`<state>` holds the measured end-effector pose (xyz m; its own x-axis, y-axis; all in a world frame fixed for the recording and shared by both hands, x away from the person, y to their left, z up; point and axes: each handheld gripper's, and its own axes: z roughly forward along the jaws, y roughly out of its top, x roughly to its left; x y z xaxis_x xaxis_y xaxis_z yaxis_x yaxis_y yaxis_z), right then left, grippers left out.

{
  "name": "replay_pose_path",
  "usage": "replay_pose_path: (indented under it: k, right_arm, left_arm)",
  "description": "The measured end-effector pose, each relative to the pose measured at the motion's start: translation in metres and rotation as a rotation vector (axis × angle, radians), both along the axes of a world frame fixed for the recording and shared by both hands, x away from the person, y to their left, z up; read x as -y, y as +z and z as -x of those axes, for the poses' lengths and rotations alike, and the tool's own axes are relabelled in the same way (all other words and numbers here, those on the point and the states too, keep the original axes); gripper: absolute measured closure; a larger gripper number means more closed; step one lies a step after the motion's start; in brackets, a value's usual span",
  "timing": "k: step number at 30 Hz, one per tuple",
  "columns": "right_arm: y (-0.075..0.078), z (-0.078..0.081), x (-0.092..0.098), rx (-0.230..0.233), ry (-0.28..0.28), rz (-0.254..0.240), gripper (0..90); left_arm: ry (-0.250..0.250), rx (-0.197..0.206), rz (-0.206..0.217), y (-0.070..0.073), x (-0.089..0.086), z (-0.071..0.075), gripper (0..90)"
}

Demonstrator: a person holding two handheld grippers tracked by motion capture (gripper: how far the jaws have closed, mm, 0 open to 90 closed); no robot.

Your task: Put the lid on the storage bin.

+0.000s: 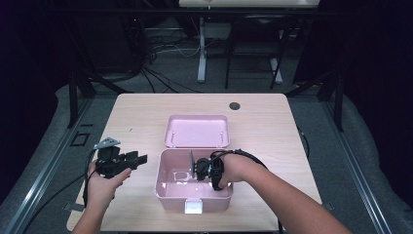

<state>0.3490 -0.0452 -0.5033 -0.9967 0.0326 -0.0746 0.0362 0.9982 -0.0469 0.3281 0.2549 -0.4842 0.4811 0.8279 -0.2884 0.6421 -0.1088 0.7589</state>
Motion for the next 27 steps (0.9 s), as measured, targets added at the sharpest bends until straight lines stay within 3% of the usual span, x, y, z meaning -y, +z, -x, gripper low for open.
replay_pose_path:
  k: [16, 27]
  right_arm:
    - [-0.005, -0.001, 0.000, -0.017, -0.016, 0.001, 47.7]
    - [0.011, 0.000, 0.002, -0.011, -0.036, -0.036, 46.1]
  left_arm:
    - [0.005, -0.003, -0.003, -0.001, 0.000, 0.000, 49.8]
    - [0.007, -0.001, 0.002, -0.001, -0.001, 0.001, 49.7]
